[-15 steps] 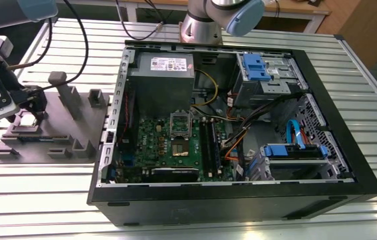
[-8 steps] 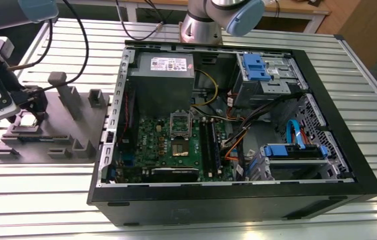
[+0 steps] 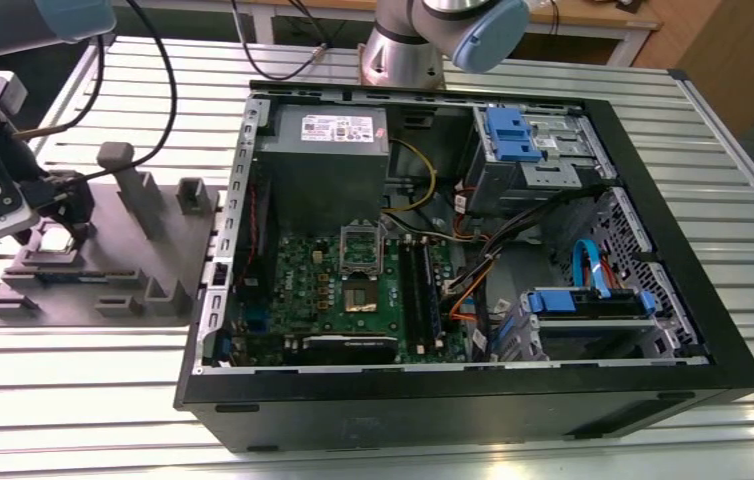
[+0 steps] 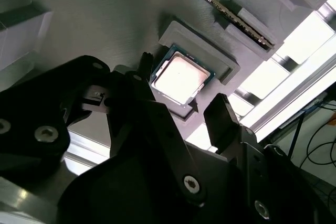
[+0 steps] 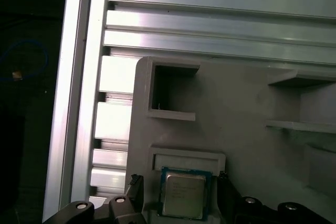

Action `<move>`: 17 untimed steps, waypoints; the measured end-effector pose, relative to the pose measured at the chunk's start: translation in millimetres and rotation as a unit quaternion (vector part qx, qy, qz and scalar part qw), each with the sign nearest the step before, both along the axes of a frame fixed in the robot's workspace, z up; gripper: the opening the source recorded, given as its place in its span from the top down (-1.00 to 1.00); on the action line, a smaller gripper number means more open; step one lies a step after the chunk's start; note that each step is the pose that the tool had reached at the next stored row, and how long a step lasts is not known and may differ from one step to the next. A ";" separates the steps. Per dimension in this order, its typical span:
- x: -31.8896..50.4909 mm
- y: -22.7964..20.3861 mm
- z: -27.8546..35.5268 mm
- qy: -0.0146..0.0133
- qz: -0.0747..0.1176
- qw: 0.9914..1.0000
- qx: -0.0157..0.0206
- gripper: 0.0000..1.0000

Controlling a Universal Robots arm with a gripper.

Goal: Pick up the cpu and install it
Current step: 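Pick up the cpu and move it towards the insertion slot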

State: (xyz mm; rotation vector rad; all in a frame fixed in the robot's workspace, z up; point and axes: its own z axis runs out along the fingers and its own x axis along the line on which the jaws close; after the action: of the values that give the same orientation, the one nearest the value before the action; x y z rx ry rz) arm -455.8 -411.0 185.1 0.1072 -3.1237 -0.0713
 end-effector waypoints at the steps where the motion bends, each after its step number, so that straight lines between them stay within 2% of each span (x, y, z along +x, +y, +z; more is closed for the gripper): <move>1: 0.0 0.0 0.6 0.000 0.000 1.000 0.000 -0.33; 9: 0.0 -0.2 1.0 0.000 -0.004 1.000 -0.001 -0.33; 17: 1.6 -2.6 0.0 0.000 -0.009 1.000 -0.001 -0.33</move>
State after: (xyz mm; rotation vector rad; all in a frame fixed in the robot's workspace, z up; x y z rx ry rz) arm -454.2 -413.6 185.1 0.0788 -3.1245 -0.0697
